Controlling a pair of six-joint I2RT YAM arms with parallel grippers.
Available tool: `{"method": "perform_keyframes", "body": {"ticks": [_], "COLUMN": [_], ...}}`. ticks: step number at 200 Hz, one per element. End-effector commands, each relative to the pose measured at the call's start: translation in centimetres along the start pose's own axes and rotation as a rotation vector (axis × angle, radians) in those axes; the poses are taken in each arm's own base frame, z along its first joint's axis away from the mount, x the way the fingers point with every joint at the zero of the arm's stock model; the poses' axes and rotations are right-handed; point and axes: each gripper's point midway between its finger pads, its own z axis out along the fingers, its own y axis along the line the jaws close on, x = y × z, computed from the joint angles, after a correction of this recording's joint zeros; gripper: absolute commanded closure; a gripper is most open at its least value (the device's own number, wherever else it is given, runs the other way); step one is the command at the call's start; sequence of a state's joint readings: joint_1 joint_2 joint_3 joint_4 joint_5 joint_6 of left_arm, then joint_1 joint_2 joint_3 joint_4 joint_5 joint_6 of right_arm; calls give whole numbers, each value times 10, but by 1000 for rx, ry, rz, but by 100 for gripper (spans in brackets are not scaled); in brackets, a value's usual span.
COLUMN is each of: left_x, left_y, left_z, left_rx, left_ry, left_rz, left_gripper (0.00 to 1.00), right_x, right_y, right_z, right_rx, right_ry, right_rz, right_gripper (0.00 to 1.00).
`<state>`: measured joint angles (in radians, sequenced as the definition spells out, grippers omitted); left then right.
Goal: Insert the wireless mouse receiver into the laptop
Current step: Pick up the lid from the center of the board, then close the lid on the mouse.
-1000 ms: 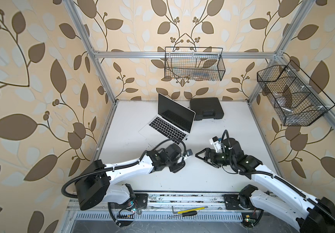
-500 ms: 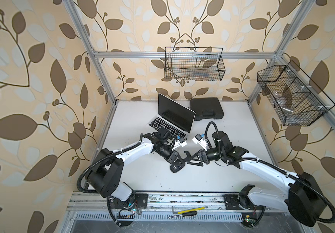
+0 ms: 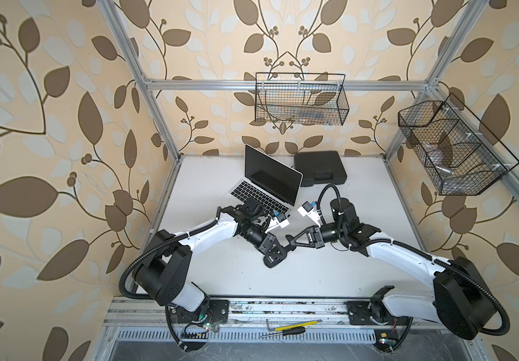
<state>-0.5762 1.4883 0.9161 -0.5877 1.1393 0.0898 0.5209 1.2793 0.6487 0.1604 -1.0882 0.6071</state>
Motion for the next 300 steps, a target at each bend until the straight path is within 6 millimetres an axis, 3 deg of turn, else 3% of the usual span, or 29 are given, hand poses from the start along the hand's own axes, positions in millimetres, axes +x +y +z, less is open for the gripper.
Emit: {"method": "perform_keyframes", "body": {"ticks": [1, 11, 25, 43, 59, 83, 95, 122, 183, 220, 267, 300], "left_x": [0, 2, 2, -2, 5, 15, 15, 17, 33, 37, 37, 38], "left_y": [14, 33, 60, 63, 72, 91, 96, 109, 127, 131, 133, 132], "left_z": [-11, -20, -40, -61, -62, -39, -25, -15, 5, 10, 9, 11], "left_rx": [-193, -342, -613, -971, -1115, -1213, -1238, -1240, -1142, -1113, -1118, -1106], "left_ry": [-47, -118, -252, -381, -410, -305, -255, -248, -170, -139, -131, -125], "left_rz": [55, 87, 155, 359, 412, 456, 513, 563, 525, 502, 488, 487], "left_gripper": [15, 1, 1, 1, 1, 1, 1, 1, 2, 16, 41, 52], "right_x": [-3, -6, -10, -13, -13, -7, -4, 5, 14, 21, 27, 28], "right_y": [-11, -22, -36, -45, -53, -69, -74, -86, -99, -109, -117, -126], "right_z": [-1, -4, -7, -5, 0, 7, 10, 17, 38, 41, 40, 40], "right_rx": [9, 44, 87, 76, 56, 58, 55, 57, 43, 47, 50, 74], "right_ry": [-34, -58, -102, -129, -115, -63, -41, 17, 85, 99, 109, 104], "right_rz": [30, 46, 69, 86, 121, 148, 158, 179, 213, 243, 256, 270], "right_gripper": [100, 100, 100, 100, 100, 100, 100, 100, 100, 100, 100, 100]}}
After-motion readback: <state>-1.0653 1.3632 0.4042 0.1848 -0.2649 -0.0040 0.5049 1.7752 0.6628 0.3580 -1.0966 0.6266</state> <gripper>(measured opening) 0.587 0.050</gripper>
